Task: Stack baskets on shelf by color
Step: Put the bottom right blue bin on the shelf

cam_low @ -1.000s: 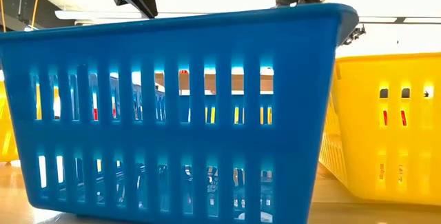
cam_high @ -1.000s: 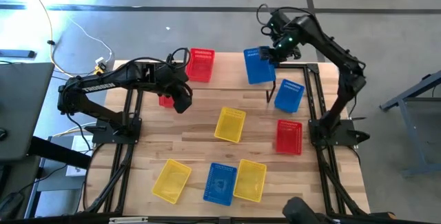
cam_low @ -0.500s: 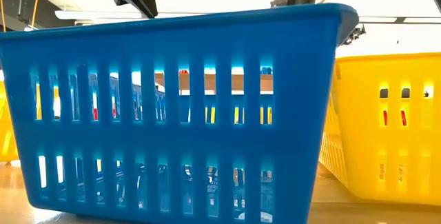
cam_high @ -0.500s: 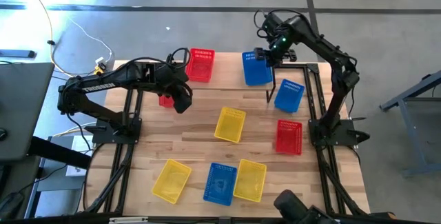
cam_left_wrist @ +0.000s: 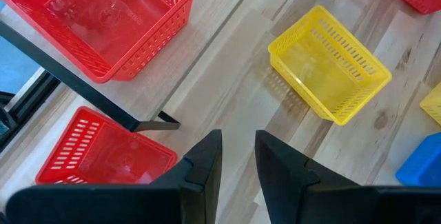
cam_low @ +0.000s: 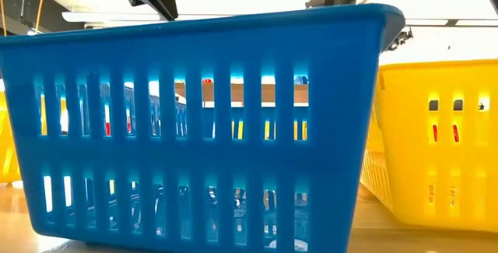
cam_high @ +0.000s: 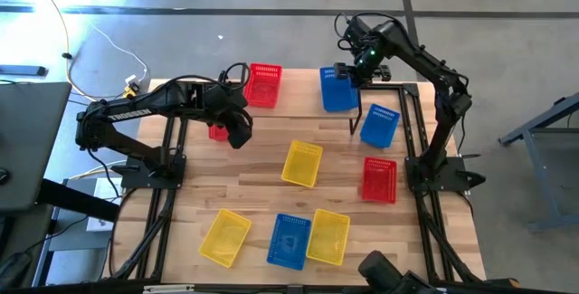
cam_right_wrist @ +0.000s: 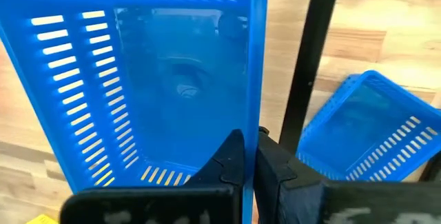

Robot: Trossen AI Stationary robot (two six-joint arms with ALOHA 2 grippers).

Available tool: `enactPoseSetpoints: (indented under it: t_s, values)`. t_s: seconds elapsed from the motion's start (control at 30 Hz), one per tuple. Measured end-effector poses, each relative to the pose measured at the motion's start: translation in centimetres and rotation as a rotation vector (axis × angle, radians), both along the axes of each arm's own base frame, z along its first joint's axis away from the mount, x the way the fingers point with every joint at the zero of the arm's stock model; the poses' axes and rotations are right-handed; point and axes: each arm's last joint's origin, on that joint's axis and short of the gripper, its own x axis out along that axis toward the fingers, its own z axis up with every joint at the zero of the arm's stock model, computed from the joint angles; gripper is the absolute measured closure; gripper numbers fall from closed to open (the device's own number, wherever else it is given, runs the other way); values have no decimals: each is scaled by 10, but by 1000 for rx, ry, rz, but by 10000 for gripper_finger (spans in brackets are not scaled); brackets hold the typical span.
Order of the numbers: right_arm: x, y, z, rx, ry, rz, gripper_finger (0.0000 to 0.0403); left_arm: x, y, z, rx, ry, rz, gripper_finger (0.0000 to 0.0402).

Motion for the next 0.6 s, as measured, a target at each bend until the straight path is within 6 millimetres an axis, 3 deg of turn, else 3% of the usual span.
enactPoseSetpoints:
  t_s: [0.6]
  values:
    - [-1, -1, 0, -34, 29, -2, 402, 0, 0, 0, 9, 7, -19, 323]
